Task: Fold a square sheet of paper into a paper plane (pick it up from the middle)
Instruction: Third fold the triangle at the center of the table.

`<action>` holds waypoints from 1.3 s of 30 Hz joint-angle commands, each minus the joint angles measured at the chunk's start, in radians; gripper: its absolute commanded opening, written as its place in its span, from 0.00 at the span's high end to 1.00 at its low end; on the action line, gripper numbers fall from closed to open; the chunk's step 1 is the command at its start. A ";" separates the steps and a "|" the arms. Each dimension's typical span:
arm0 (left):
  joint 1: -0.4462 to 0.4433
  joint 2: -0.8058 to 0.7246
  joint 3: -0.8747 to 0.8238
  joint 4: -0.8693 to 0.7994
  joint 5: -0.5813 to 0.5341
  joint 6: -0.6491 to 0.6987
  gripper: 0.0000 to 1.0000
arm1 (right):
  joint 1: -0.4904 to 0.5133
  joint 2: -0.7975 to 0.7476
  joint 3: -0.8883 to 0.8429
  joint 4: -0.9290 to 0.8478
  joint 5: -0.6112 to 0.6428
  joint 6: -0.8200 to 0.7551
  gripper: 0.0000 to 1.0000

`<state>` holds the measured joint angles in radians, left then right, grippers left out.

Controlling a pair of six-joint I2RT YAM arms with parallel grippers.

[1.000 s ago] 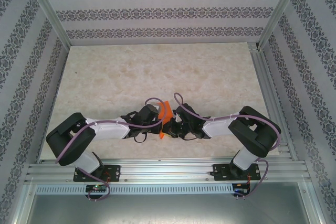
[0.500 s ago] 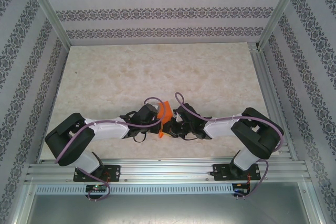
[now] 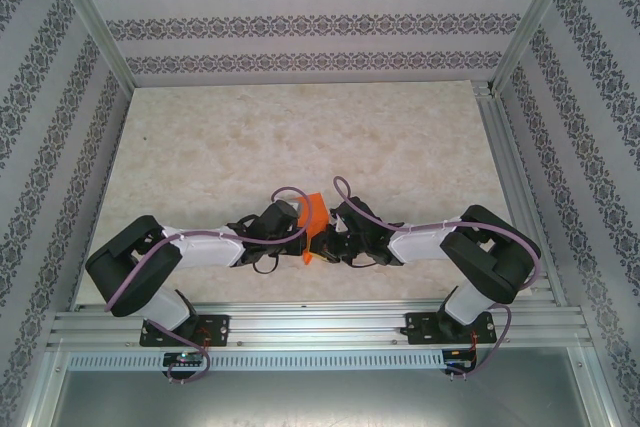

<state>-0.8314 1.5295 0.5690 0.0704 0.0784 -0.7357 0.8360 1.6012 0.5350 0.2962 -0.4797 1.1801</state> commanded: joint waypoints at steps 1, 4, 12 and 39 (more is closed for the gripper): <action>0.011 -0.020 -0.023 0.046 0.011 -0.028 0.97 | 0.003 -0.013 0.026 0.000 0.000 -0.018 0.86; 0.011 -0.025 -0.033 0.054 0.003 -0.034 0.97 | 0.002 -0.012 0.029 -0.001 -0.005 -0.019 0.86; 0.011 -0.030 -0.041 0.053 0.005 -0.038 0.96 | 0.002 -0.007 0.043 -0.015 -0.016 -0.031 0.86; 0.011 -0.047 -0.063 0.098 0.047 -0.078 0.96 | 0.012 -0.033 -0.007 -0.020 0.052 -0.009 0.88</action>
<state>-0.8310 1.5097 0.5201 0.1272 0.0898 -0.7853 0.8379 1.6054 0.5659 0.2665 -0.4770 1.1595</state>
